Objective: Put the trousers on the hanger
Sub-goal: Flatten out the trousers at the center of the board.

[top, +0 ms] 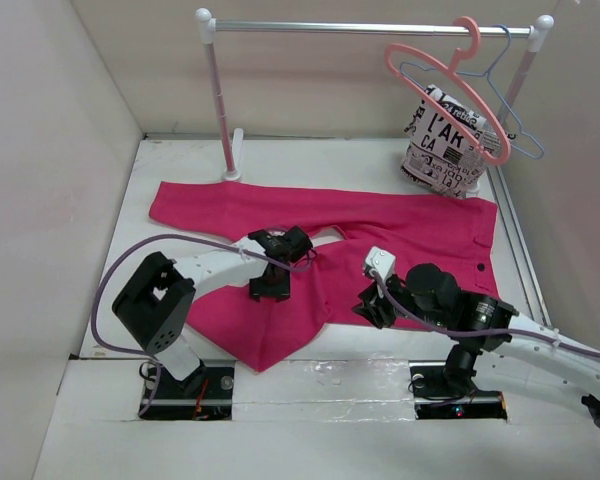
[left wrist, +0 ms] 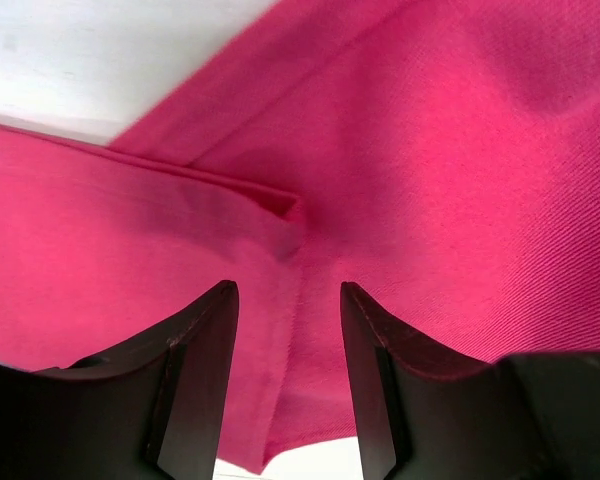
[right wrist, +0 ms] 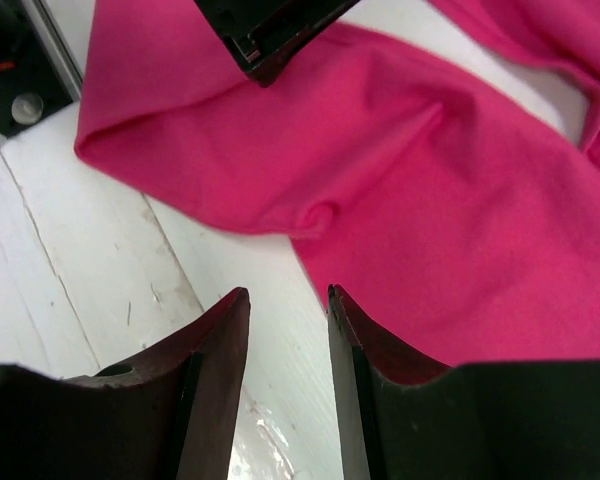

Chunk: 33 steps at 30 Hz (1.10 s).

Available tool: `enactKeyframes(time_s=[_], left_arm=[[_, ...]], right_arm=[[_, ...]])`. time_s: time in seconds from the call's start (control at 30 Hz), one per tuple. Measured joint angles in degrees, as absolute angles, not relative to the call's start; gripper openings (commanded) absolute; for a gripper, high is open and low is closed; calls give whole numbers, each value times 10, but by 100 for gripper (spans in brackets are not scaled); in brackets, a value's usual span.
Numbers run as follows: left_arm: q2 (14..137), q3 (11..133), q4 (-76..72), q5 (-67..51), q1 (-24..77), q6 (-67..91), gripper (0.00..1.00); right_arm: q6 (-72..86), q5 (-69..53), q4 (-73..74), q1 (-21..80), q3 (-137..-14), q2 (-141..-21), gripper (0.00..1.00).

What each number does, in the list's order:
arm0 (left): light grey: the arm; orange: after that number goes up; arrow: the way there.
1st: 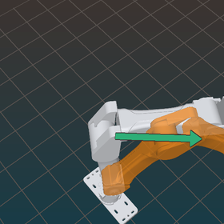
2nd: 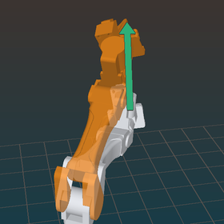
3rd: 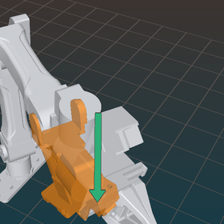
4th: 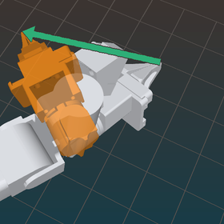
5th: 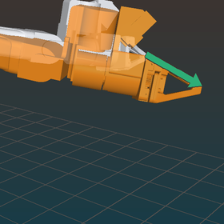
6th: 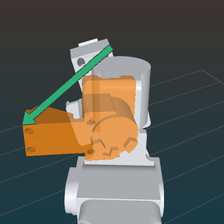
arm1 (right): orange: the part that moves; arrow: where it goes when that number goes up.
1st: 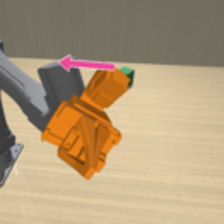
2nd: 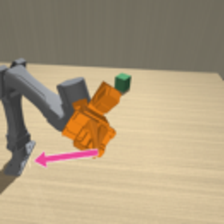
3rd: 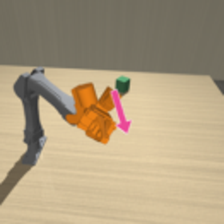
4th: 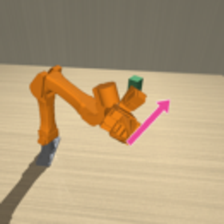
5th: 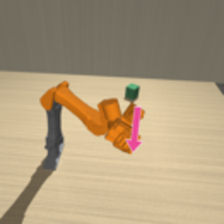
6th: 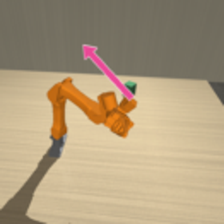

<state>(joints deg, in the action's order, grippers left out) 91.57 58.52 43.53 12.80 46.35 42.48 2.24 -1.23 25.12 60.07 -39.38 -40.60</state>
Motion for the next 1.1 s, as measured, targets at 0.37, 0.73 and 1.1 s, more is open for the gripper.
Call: enactKeyframes(time_s=[0.37, 0.73, 1.1], left_arm=[[955, 574, 416, 159, 482, 459, 30], [953, 561, 412, 208, 478, 477, 0], [697, 750, 495, 300, 307, 489, 0]], right_arm=[[22, -30, 253, 601, -384, -431, 43], [26, -26, 267, 600, -384, -414, 43], [52, 23, 365, 454, -376, -404, 8]])
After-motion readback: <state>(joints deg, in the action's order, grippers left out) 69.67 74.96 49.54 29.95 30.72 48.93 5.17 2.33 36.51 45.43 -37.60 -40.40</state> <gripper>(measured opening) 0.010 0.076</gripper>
